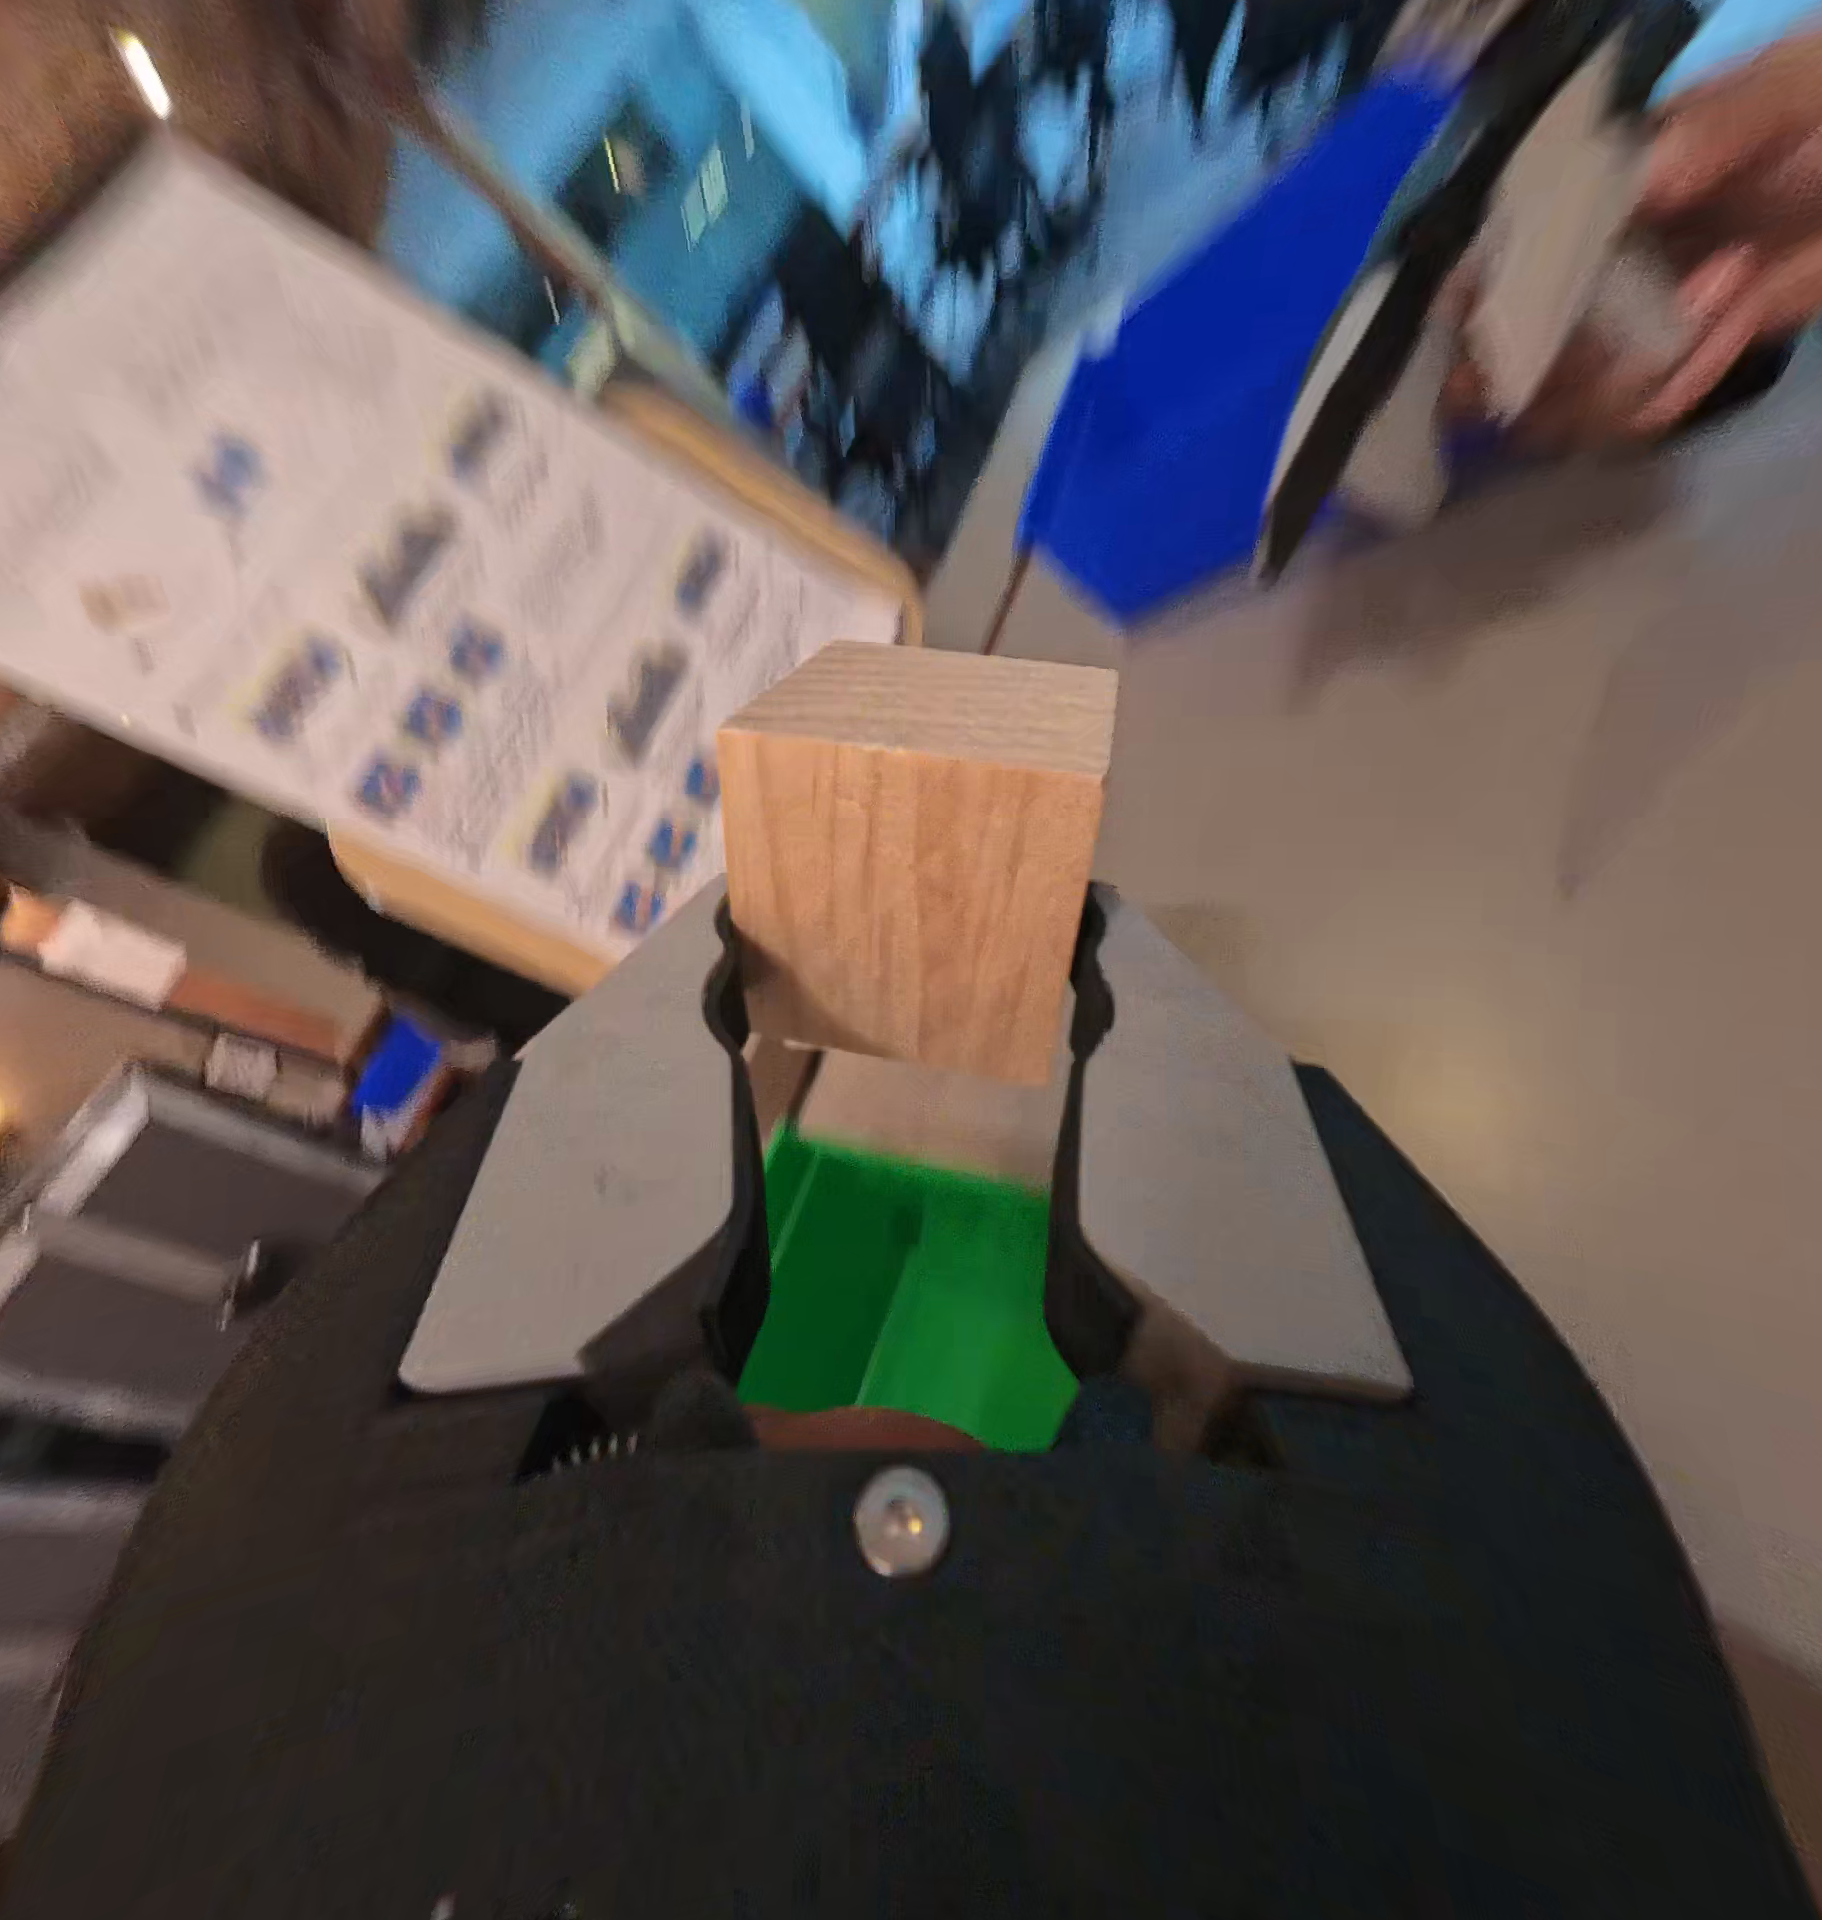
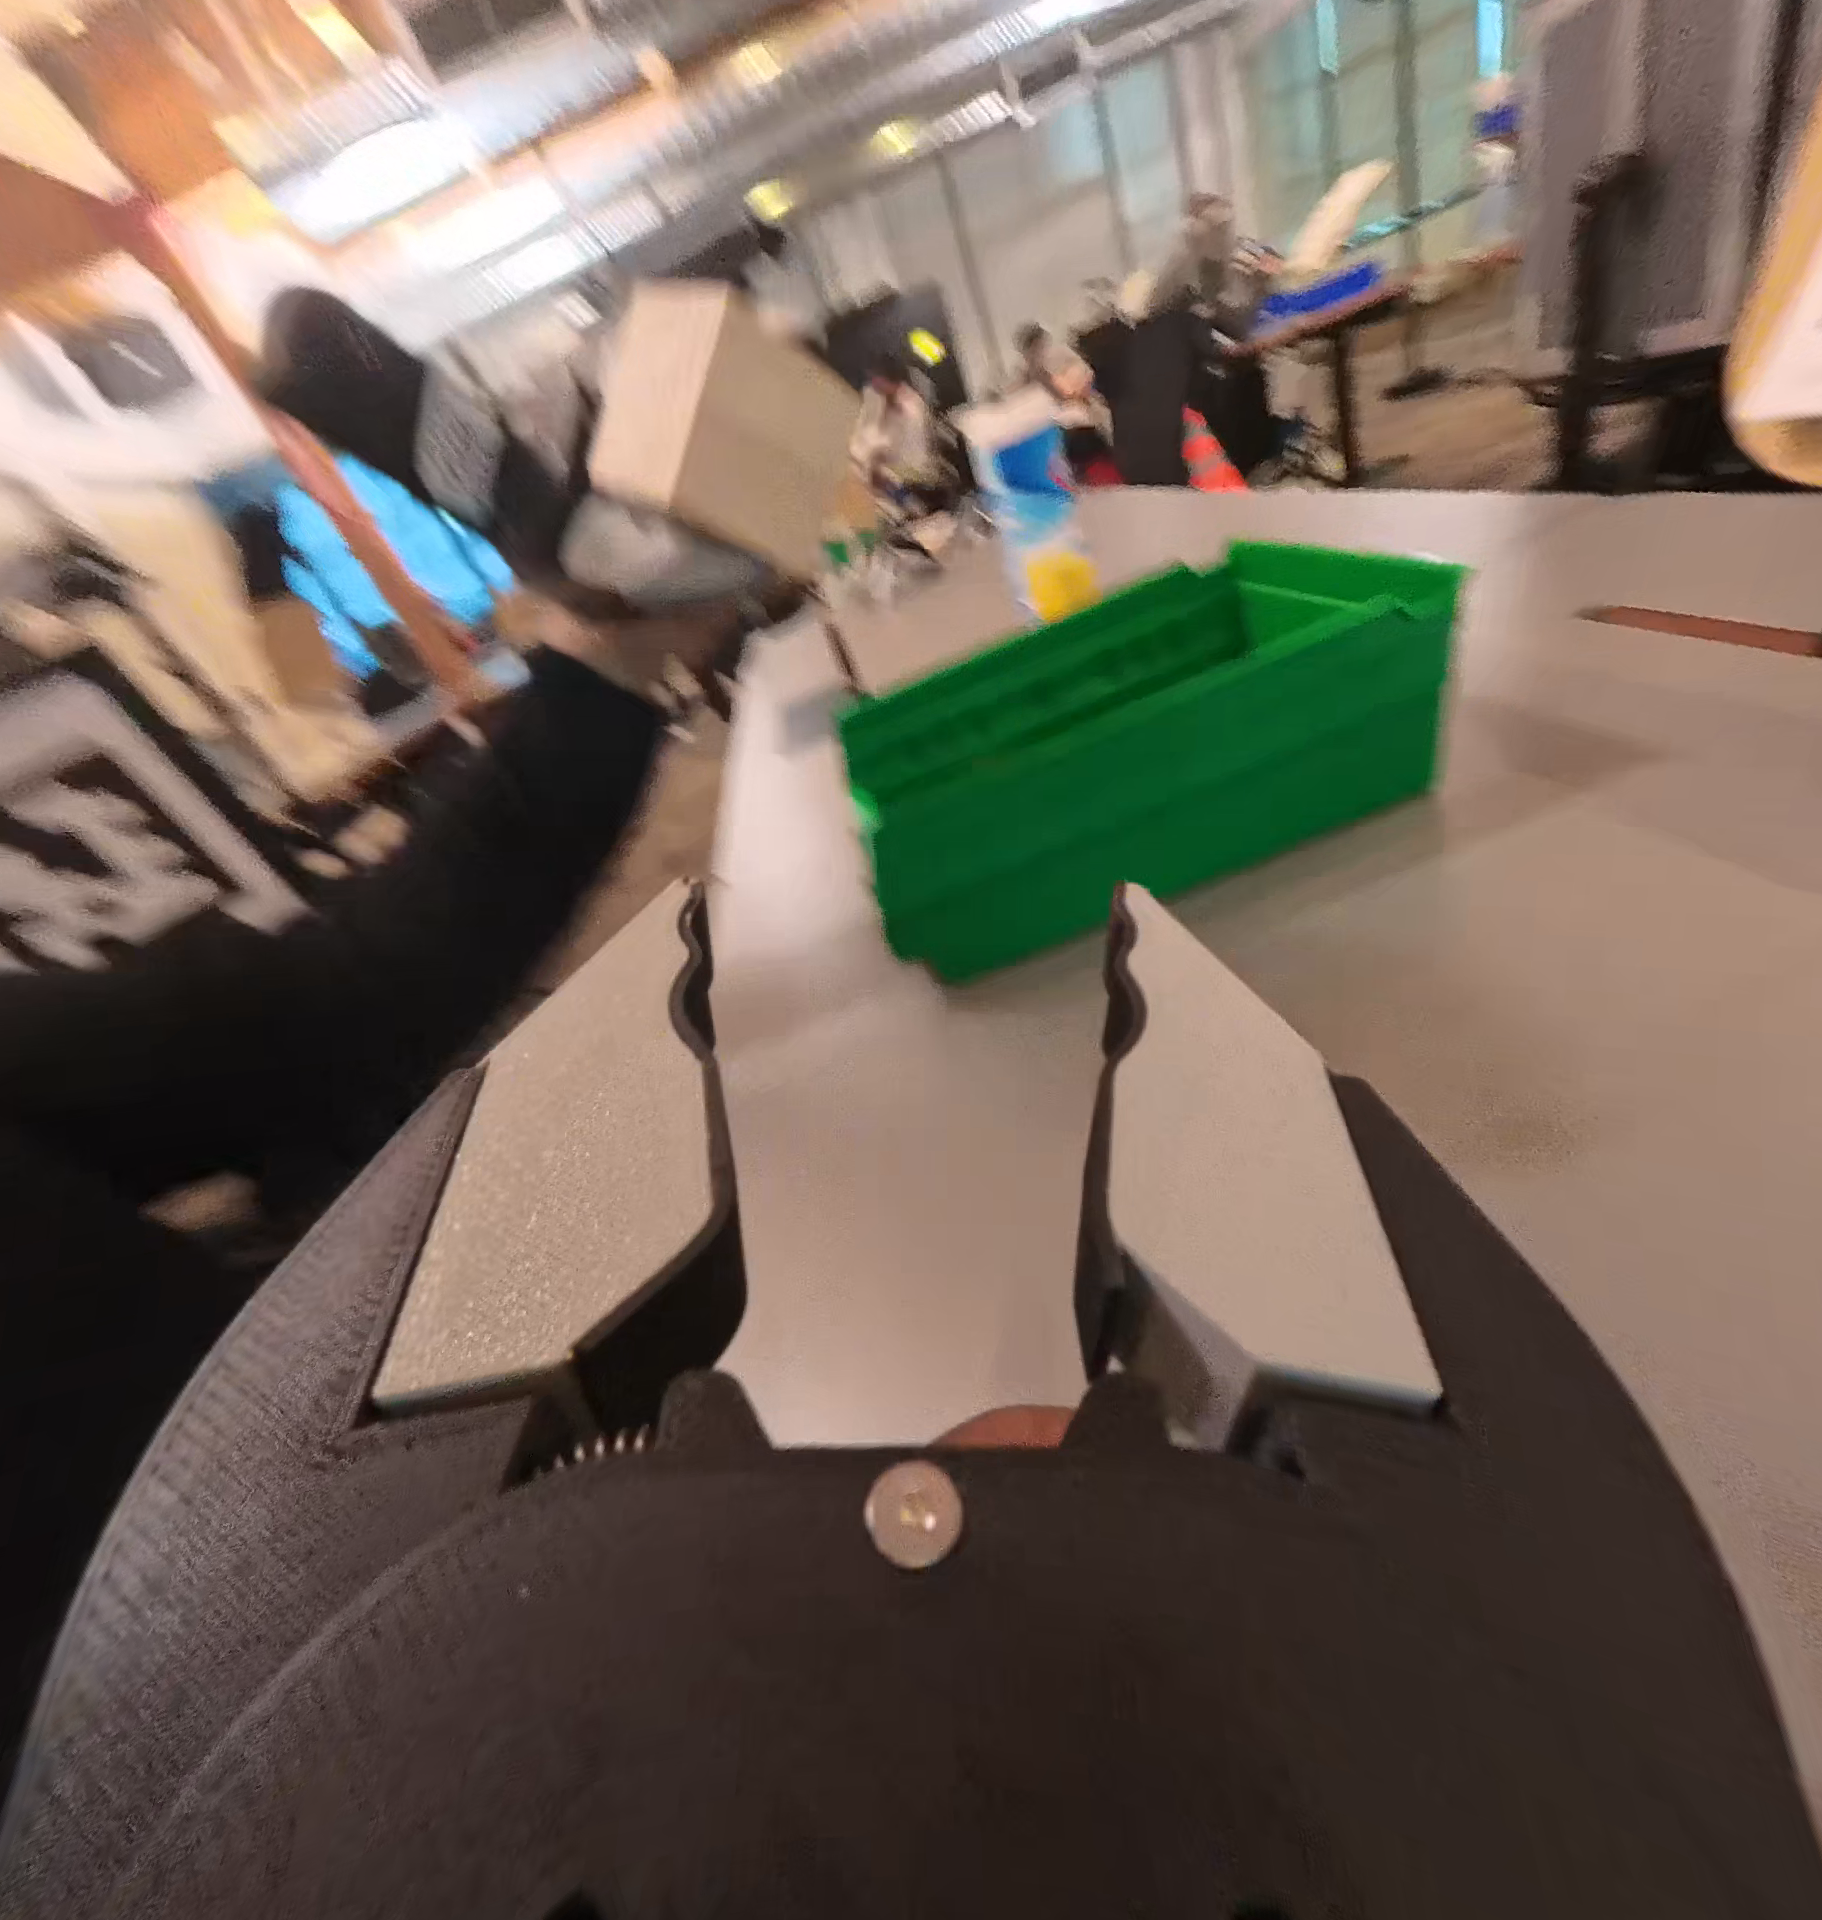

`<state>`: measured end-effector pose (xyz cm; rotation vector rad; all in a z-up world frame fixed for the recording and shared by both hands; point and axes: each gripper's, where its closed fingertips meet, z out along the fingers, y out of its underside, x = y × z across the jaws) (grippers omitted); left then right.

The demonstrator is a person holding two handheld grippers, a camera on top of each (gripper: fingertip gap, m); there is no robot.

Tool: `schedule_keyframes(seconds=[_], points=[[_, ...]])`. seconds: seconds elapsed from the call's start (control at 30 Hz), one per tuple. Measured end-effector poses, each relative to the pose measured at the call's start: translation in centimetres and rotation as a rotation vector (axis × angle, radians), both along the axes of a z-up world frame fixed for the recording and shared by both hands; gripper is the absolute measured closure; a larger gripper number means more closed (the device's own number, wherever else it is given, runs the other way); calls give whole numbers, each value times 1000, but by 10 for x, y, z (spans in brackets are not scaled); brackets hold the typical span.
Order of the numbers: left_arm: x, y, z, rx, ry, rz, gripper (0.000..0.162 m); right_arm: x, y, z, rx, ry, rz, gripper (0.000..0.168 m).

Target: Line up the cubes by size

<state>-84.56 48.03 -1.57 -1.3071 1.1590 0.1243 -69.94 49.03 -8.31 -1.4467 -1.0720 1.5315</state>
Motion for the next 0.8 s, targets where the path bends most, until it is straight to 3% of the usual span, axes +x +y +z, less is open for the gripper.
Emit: schedule_keyframes(seconds=[0.13,0.17,0.23,0.3,0.37,0.43,0.47,0.63,0.7,0.8], points=[[84,-32,11,192,-40,-159,101,15,-22,61,-145,132,126,90],[101,-35,7,213,-35,-183,101,15,-25,65,-152,105,125,87],[129,-37,2,240,-45,-227,101,11,-32,66,-138,46,122,64],[149,-37,-2,248,-77,-269,101,6,-43,61,-129,-8,150,61],[164,-34,-5,256,-102,-288,101,1,-52,55,-151,-42,190,67],[174,-29,-10,245,-111,-293,101,3,-65,57,-184,-22,286,102],[175,-25,-13,244,-111,-281,101,4,-64,60,-216,1,299,109],[179,-17,-27,174,-137,-253,102,10,-55,47,-245,-49,267,110],[174,-17,-30,173,-172,-213,104,23,-46,55,-212,-46,213,110],[161,-24,-49,20,-228,-146,127,72,-10,81,-23,-96,60,110]])
